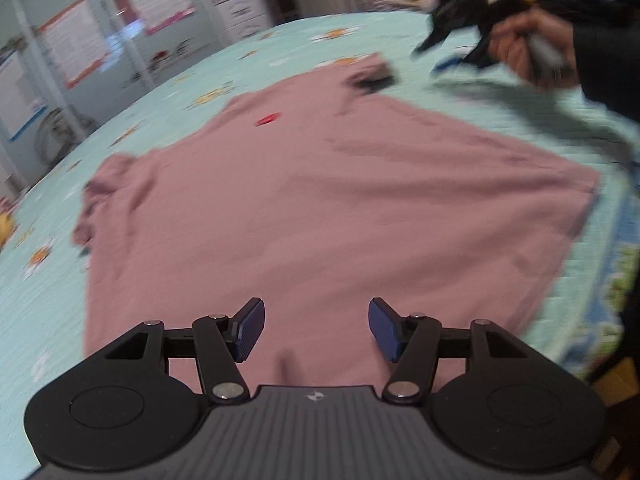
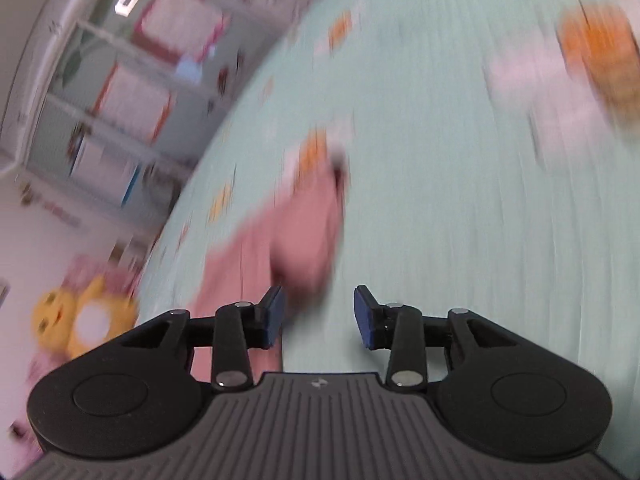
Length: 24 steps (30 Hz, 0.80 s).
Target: Fold clothes
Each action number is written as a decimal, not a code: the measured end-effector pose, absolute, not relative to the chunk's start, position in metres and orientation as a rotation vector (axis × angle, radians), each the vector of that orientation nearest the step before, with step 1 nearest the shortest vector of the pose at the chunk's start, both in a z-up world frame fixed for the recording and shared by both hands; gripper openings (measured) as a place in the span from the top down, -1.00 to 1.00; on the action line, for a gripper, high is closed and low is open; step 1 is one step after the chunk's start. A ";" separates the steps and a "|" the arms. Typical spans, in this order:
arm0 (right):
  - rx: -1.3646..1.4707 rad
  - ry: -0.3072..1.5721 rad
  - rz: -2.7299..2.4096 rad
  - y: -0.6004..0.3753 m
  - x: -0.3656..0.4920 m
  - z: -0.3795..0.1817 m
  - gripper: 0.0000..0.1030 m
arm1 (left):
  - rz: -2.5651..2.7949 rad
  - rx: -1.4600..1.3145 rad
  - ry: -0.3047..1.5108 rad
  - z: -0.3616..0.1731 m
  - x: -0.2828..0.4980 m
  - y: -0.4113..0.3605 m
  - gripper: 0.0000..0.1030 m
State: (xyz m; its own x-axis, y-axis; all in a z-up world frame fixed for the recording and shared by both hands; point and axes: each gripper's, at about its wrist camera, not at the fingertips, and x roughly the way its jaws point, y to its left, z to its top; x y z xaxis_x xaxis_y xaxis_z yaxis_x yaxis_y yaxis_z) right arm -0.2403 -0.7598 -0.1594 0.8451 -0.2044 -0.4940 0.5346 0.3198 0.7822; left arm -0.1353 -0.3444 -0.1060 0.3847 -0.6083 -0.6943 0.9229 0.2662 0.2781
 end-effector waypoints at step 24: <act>1.168 0.446 -0.419 -0.614 -0.398 -0.159 0.92 | -1.475 0.864 0.254 -0.091 -0.260 -0.386 -0.33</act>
